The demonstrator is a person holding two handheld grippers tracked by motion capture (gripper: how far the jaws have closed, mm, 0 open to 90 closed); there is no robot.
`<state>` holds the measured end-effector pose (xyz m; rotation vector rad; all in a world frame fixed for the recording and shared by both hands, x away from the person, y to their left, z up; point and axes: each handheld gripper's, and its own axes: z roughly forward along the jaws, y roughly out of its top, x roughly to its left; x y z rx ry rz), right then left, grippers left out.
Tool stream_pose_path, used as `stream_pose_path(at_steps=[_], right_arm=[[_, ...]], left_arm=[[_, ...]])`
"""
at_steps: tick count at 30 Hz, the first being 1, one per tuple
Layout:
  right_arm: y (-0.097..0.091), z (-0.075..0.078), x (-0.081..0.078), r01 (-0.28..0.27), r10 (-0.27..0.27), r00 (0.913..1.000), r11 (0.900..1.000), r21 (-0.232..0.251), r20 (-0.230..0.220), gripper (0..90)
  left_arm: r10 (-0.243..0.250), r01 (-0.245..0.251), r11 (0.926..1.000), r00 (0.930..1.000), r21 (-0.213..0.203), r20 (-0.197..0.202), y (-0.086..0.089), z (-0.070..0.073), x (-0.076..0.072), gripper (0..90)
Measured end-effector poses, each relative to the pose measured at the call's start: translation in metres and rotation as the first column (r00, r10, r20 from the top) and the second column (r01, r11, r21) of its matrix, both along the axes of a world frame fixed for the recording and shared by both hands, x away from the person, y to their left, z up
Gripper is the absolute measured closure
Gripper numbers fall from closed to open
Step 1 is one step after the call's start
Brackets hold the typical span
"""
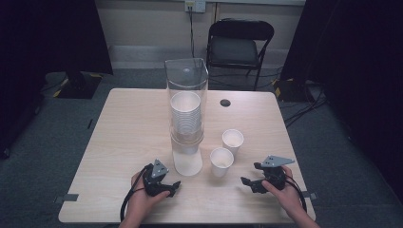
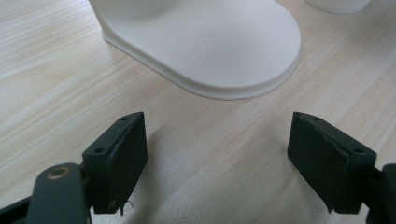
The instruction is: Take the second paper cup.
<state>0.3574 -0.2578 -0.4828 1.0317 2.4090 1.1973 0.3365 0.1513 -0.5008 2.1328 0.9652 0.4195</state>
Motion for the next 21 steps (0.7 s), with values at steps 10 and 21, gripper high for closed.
stream_pose_path(at_steps=[10, 21], right_arm=[[-0.012, 0.001, -0.005, 0.004, -0.004, 1.0, 1.0, -0.008, 0.002, 14.4], [-0.025, -0.004, -0.009, 0.001, -0.001, 0.9999, 1.0, -0.005, -0.014, 14.6]], left_arm=[[-0.001, 0.001, 1.0, 1.0, 0.001, -0.001, 0.0, 0.0, 0.0, 19.6], [-0.002, 0.002, 1.0, 1.0, 0.002, 0.0, 0.0, 0.0, 0.0, 19.7]])
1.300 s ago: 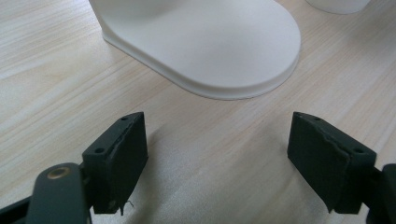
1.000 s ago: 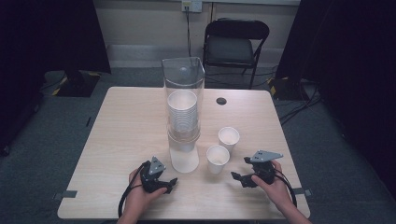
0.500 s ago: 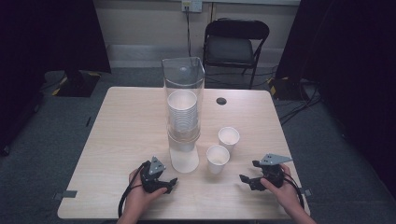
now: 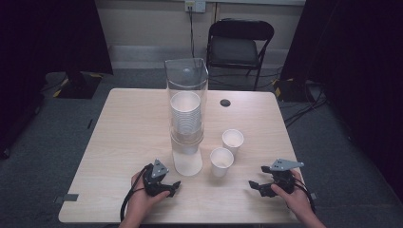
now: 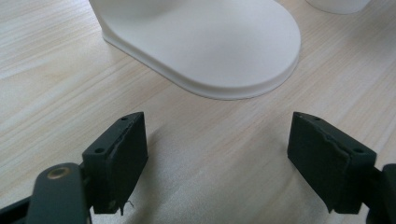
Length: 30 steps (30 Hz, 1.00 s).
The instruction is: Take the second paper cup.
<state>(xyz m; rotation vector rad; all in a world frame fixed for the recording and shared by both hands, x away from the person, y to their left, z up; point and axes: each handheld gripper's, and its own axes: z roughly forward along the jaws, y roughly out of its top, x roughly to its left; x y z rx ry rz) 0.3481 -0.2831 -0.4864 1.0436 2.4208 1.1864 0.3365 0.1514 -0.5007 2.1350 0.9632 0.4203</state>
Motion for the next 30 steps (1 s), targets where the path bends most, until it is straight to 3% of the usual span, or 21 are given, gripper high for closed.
stream_pose_path(at_steps=[30], right_arm=[[-0.029, -0.006, -0.01, 0.025, -0.025, 0.9996, 0.9993, -0.028, -0.012, 14.5]], left_arm=[[0.0, 0.0, 1.0, 1.0, 0.001, -0.001, 0.0, 0.0, 0.0, 19.6]])
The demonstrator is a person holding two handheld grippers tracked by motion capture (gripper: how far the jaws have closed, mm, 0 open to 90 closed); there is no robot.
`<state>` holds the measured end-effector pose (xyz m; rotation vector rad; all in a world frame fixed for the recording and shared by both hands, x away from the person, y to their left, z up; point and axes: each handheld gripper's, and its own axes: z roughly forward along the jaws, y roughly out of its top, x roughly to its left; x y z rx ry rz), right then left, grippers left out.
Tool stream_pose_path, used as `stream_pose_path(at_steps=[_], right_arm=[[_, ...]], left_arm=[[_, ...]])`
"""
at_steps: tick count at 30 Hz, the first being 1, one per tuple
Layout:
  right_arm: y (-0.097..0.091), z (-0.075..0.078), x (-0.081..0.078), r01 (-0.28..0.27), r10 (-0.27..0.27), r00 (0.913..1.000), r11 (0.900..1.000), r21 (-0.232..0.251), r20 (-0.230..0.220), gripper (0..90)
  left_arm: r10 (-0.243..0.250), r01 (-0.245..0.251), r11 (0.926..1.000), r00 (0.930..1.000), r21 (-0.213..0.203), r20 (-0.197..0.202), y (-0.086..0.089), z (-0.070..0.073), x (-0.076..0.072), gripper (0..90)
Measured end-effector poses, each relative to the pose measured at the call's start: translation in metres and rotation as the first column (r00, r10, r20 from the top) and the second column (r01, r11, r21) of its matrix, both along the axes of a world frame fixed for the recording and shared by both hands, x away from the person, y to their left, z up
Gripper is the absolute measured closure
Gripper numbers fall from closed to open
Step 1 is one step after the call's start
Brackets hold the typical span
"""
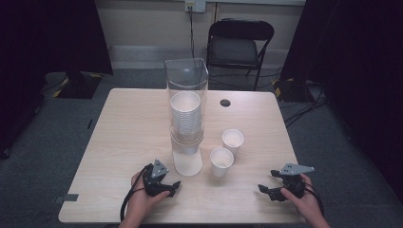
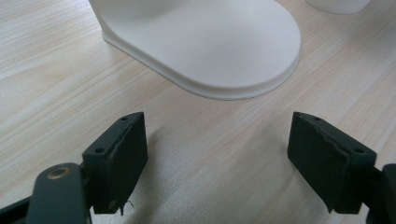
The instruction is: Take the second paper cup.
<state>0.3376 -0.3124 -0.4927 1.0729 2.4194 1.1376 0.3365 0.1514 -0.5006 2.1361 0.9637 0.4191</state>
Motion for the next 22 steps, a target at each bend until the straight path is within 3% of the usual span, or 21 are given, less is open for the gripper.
stream_pose_path(at_steps=[8, 10, 22], right_arm=[[-0.0055, -0.0063, -0.0034, -0.004, 0.005, 0.9999, 0.9995, -0.03, 0.017, 14.4], [-0.0053, -0.0069, -0.0033, -0.022, 0.025, 0.9989, 0.9972, -0.072, 0.039, 13.6], [-0.0058, -0.0069, -0.0028, -0.026, 0.029, 0.9987, 0.9966, -0.078, 0.04, 13.2]], left_arm=[[0.0, 0.0, 1.0, 1.0, 0.0, 0.0, 0.0, 0.0, 0.0, 19.6], [0.001, -0.001, 1.0, 1.0, -0.001, 0.001, -0.0001, -0.0002, 0.0, 19.6], [0.0, 0.0, 1.0, 1.0, -0.004, 0.0, -0.0006, -0.0003, 0.0, 19.2]])
